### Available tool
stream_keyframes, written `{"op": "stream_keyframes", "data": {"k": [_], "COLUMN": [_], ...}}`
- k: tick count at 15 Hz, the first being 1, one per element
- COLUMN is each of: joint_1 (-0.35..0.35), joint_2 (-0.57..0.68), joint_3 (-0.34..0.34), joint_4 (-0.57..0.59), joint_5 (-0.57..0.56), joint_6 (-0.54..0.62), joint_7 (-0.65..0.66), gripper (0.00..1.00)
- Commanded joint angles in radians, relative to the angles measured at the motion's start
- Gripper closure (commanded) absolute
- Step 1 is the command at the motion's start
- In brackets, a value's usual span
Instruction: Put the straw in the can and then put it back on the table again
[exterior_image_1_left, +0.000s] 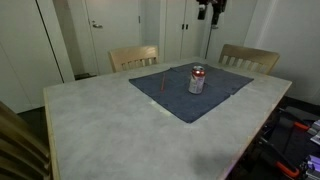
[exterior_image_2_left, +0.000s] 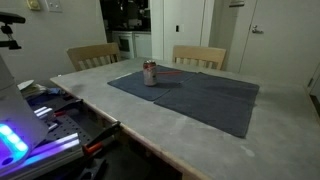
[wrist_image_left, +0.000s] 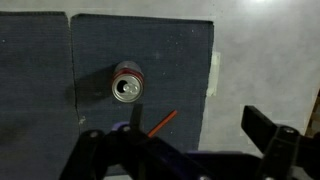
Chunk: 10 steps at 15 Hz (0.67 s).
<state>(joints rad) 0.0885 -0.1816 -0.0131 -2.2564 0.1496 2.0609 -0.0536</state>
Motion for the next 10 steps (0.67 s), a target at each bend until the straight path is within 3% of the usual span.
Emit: {"op": "stream_keyframes", "data": {"k": [1, 3, 5, 6, 8, 10], "joint_1": [-0.002, 0.004, 0.004, 0.005, 0.006, 0.027], "joint_2": [0.212, 0.300, 0.373, 0.286, 0.348, 0.374], "joint_3": [0.061, 0.077, 0.083, 0.082, 0.084, 0.080], "joint_4": [0.197, 0.285, 0.357, 0.262, 0.320, 0.337], "joint_5": [-0.015, 0.003, 0.002, -0.004, -0.005, -0.046], "joint_6": [-0.010, -0.005, -0.008, 0.006, 0.006, 0.007], "joint_7": [0.179, 0.241, 0.141, 0.194, 0.171, 0.286], "gripper": [0.00, 0.00, 0.00, 0.00, 0.00, 0.00]}}
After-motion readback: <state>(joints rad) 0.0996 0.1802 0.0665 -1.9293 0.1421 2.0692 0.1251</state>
